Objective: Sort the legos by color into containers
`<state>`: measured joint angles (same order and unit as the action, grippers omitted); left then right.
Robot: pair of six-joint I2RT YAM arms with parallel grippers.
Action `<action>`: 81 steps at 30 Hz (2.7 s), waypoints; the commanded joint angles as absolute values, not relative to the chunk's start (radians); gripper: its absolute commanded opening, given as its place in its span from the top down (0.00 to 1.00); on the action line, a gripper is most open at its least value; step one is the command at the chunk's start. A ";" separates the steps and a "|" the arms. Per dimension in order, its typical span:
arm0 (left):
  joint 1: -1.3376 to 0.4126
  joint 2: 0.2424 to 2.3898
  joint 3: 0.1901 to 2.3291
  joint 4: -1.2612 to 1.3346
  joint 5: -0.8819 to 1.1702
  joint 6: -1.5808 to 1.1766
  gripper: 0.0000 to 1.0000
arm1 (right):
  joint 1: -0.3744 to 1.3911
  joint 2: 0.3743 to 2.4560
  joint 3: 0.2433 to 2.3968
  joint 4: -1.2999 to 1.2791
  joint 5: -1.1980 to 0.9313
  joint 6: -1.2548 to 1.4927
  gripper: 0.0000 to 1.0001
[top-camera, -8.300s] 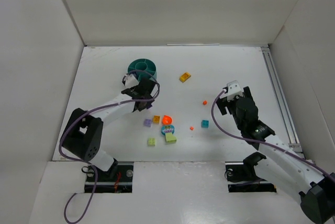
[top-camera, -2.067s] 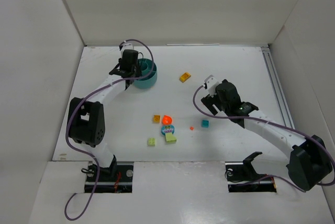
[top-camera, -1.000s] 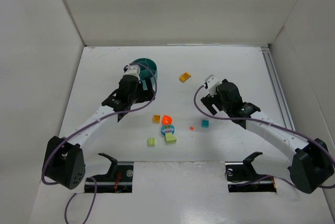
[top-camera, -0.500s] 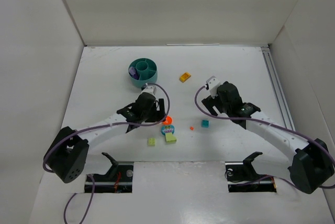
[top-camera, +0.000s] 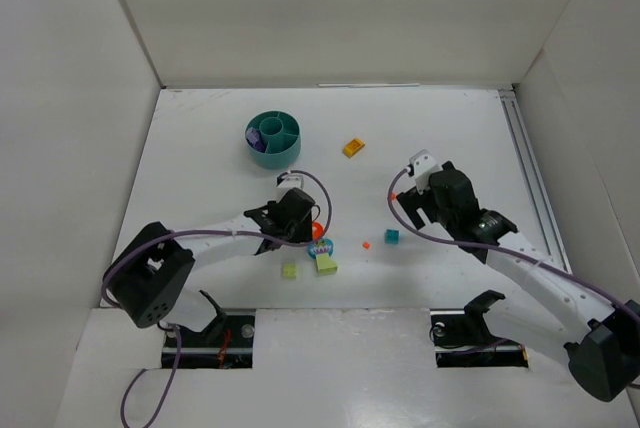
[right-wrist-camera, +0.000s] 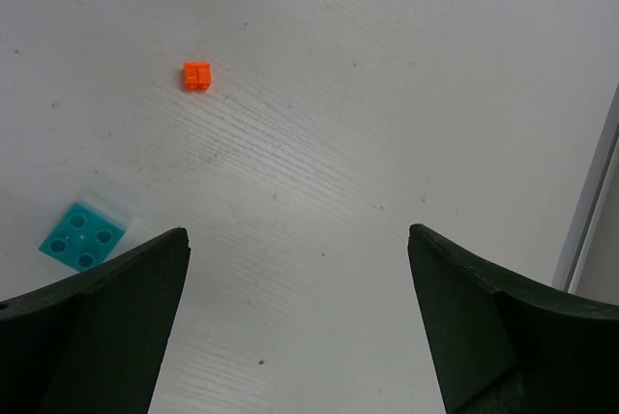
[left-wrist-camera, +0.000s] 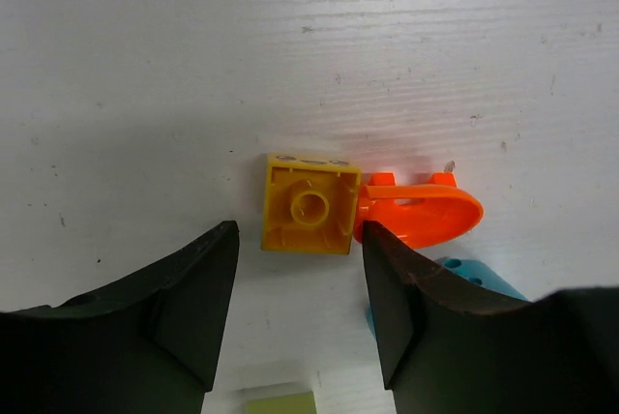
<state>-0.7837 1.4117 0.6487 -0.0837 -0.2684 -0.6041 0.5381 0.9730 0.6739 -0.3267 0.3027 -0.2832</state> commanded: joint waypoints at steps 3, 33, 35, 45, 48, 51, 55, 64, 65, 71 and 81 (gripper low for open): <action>-0.787 1.448 0.689 -0.104 -0.342 -0.627 0.50 | 0.548 0.942 0.669 -0.330 0.328 -0.262 0.01; -0.776 1.264 0.753 -0.175 -0.454 -0.621 0.76 | 0.548 0.972 0.669 -0.311 0.319 -0.262 0.02; -0.741 1.264 0.813 -0.154 -0.466 -0.595 0.76 | 0.548 0.973 0.669 -0.299 0.319 -0.262 0.02; -0.546 1.429 1.107 -0.058 -0.561 -0.486 0.73 | 0.548 1.014 0.715 -0.272 0.336 -0.293 0.02; -0.523 1.497 1.153 -0.049 -0.552 -0.476 0.73 | 0.548 1.051 0.733 -0.262 0.345 -0.305 0.02; -0.500 1.537 1.201 -0.038 -0.552 -0.454 0.70 | 0.539 1.095 0.756 -0.250 0.345 -0.325 0.02; -0.500 1.572 1.212 0.004 -0.561 -0.445 0.69 | 0.529 1.153 0.790 -0.241 0.345 -0.325 0.02; -0.491 1.680 1.230 0.066 -0.551 -0.459 0.68 | 0.520 1.189 0.790 -0.198 0.336 -0.336 0.02; -0.491 1.690 1.230 0.080 -0.551 -0.468 0.68 | 0.511 1.189 0.790 -0.198 0.327 -0.336 0.02; -0.491 1.710 1.230 0.089 -0.572 -0.477 0.67 | 0.502 1.189 0.790 -0.189 0.327 -0.336 0.02; -0.491 1.749 1.243 0.097 -0.581 -0.477 0.58 | 0.502 1.198 0.790 -0.179 0.318 -0.345 0.02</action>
<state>-0.4953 1.7416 1.1946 0.0708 -0.5560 -0.4702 0.5098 1.1984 0.7456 -0.2295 0.3275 -0.3420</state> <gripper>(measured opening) 0.423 0.980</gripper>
